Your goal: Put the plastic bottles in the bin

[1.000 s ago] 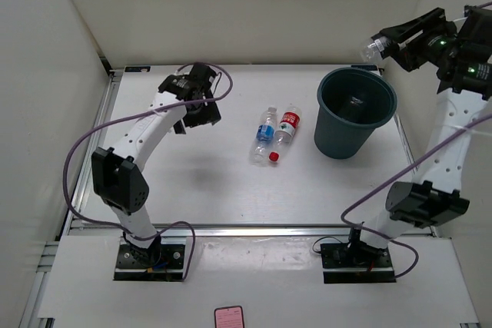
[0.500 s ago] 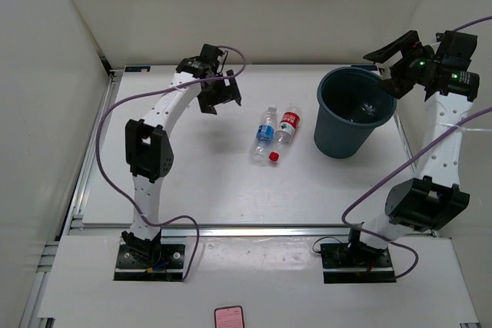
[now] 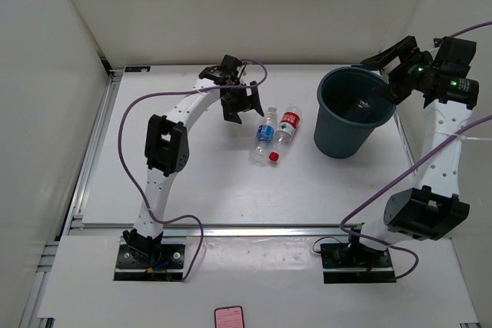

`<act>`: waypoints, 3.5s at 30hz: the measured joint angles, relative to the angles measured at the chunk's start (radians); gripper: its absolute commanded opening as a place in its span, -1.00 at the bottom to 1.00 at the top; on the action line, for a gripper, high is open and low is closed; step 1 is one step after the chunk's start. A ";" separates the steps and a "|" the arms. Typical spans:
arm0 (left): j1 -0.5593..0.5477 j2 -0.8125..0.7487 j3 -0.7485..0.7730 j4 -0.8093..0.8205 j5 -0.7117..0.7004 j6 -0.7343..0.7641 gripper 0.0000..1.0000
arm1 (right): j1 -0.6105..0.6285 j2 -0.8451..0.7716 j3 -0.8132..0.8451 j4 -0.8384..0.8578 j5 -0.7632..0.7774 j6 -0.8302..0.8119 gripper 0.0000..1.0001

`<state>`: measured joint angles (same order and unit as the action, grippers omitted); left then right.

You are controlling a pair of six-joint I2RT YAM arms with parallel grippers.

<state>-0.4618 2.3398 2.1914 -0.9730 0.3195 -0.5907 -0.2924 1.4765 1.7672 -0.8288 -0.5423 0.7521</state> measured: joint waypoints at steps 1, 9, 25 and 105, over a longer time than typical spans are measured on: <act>-0.006 0.012 0.013 0.008 0.009 0.000 1.00 | 0.000 0.000 -0.003 0.000 -0.002 0.000 1.00; -0.045 0.093 0.030 0.056 0.072 0.002 1.00 | 0.000 0.001 -0.032 -0.004 -0.012 -0.001 1.00; -0.019 0.126 0.043 0.087 0.116 -0.036 -0.12 | 0.000 -0.024 -0.109 -0.008 -0.027 0.000 1.00; -0.142 -0.070 -0.443 0.782 -0.015 0.116 0.98 | -0.035 -0.314 0.005 0.018 -0.388 0.097 1.00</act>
<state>-0.6033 2.2700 1.7489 -0.1913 0.3046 -0.4747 -0.3271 1.1629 1.7721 -0.8112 -0.9298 0.8490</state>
